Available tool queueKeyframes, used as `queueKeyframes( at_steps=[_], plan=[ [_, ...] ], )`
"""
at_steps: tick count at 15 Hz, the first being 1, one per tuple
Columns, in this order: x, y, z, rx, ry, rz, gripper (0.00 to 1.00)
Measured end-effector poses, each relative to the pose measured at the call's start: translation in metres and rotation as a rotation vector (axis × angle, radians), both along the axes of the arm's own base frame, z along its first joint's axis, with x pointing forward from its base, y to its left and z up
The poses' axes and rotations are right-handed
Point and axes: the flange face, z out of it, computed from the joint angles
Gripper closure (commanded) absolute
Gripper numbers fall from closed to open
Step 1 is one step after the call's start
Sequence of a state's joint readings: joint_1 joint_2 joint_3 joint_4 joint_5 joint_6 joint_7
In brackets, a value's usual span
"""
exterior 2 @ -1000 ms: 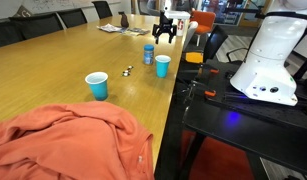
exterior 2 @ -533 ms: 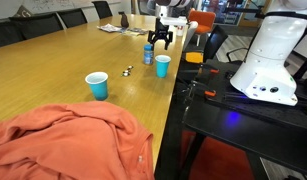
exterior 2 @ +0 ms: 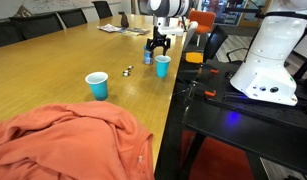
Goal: Move the blue cup at the right forward
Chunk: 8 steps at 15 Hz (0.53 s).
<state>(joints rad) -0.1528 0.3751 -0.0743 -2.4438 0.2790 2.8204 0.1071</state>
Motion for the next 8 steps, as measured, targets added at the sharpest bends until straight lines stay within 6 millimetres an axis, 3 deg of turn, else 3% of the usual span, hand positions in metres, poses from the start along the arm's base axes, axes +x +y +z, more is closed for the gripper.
queueKeyframes(
  at_steps=[1,2,3,8],
  plan=[
    [0.002,0.000,-0.004,-0.006,-0.003,0.001,0.00],
    [0.004,-0.001,-0.007,-0.012,-0.008,0.002,0.25],
    [0.006,-0.002,-0.011,-0.017,-0.011,0.002,0.26],
    [0.013,-0.005,-0.023,-0.029,-0.018,0.002,0.66]
  ],
)
